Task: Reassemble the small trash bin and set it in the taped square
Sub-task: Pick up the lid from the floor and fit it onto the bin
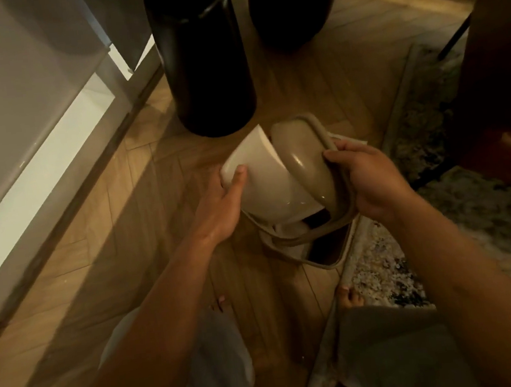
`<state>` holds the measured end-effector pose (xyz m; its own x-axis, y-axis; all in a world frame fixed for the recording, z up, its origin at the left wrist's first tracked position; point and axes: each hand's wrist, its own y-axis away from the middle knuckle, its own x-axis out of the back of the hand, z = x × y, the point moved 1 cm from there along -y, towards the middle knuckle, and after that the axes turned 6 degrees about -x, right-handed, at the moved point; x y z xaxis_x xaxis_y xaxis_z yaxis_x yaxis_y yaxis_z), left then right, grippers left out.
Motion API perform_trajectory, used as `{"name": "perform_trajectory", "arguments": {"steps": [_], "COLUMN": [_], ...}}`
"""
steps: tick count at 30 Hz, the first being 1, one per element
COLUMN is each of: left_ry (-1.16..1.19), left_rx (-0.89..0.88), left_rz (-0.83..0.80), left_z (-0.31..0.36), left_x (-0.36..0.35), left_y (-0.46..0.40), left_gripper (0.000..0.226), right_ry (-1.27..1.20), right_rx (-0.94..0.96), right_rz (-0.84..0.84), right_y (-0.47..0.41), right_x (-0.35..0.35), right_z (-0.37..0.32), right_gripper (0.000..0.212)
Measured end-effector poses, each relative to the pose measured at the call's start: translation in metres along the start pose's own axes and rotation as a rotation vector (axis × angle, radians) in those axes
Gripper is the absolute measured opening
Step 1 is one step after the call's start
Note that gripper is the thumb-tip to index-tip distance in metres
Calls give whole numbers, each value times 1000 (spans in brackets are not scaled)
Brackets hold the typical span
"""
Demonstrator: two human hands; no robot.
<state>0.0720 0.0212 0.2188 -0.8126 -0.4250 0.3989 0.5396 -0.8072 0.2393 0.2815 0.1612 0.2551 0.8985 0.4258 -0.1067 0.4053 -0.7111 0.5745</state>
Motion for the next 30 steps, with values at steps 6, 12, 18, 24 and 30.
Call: {"name": "perform_trajectory", "arguments": {"steps": [6, 12, 18, 24, 30], "left_ry": [2, -75, -175, -256, -335], "left_rx": [-5, 0, -18, -38, 33], "left_rz": [-204, -220, -327, -457, -555], "left_z": [3, -6, -20, -31, -37], "left_x": [-34, -55, -73, -79, -81], "left_y": [-3, -13, -32, -44, -55], "left_gripper": [91, 80, 65, 58, 56], "right_ry": [-320, -18, 367, 574, 637], "right_rx": [-139, -61, -57, -186, -243], "right_rz": [66, 347, 317, 164, 139], "right_y": [-18, -26, -24, -23, -23], "right_x": [41, 51, 56, 66, 67], "right_z": [14, 37, 58, 81, 98], "right_gripper": [27, 33, 63, 75, 76]}}
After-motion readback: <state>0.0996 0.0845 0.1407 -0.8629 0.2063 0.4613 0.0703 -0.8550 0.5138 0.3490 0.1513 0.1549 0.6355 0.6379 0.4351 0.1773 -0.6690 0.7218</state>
